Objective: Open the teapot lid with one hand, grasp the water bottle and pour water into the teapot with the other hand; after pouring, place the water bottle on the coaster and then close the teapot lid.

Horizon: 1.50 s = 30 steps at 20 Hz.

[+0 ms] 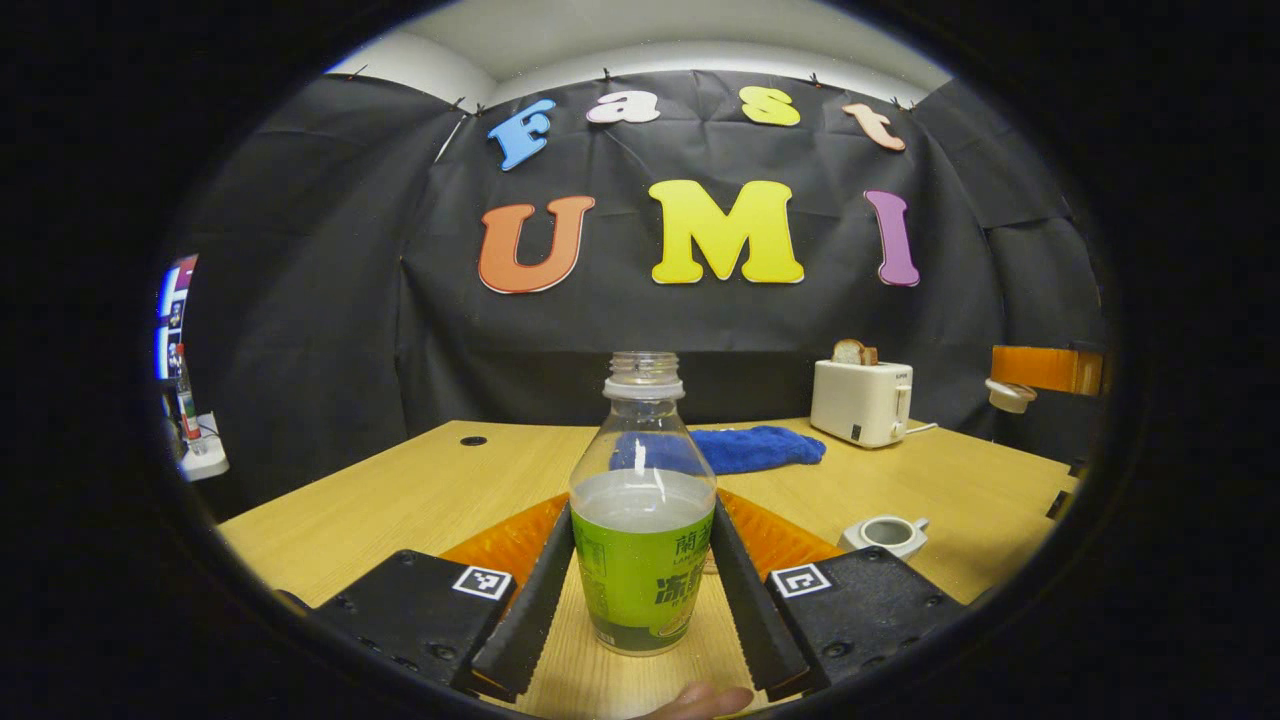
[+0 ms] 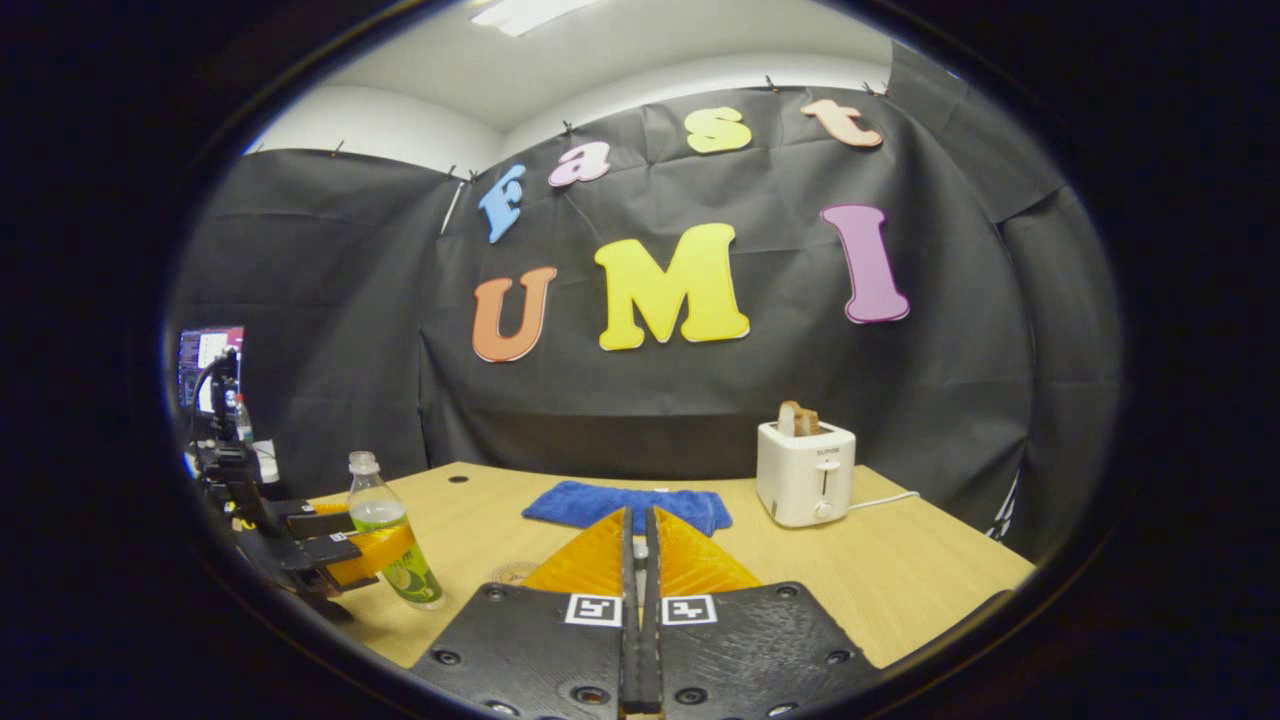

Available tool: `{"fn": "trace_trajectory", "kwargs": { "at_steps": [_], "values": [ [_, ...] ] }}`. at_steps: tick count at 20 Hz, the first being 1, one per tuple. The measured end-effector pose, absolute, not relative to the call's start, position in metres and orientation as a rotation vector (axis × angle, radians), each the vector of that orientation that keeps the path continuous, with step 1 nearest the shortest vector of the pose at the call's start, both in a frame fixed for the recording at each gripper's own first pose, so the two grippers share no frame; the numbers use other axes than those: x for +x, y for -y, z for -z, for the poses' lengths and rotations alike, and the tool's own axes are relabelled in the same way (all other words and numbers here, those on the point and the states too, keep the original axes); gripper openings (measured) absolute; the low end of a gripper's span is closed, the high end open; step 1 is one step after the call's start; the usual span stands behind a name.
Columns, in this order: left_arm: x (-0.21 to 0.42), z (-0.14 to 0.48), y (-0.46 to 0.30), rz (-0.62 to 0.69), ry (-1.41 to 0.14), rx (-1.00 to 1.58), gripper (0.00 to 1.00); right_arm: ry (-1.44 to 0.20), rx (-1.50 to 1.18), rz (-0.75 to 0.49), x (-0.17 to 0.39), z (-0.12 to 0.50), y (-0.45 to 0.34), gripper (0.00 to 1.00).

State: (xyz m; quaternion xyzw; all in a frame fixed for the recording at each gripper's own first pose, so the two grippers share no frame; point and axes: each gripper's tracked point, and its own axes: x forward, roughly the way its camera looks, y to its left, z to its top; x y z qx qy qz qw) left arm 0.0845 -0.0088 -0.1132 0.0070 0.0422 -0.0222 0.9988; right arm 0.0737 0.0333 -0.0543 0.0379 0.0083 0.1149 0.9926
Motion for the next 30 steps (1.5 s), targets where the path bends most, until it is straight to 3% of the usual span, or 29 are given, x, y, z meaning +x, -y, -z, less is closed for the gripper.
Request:
{"fn": "trace_trajectory", "kwargs": {
  "at_steps": [8,15,30],
  "values": [
    [0.074,0.099,0.008,-0.029,-0.108,0.303,0.77,-0.029,0.065,-0.196,0.077,0.051,-0.005,0.00],
    [0.085,0.116,0.018,-0.050,-0.156,0.753,0.77,-0.042,0.091,-0.174,0.080,0.052,0.017,0.00],
    [0.092,0.126,0.051,0.080,-0.246,1.295,0.77,-0.044,0.077,-0.112,0.086,0.055,0.053,0.00]
  ]
}}
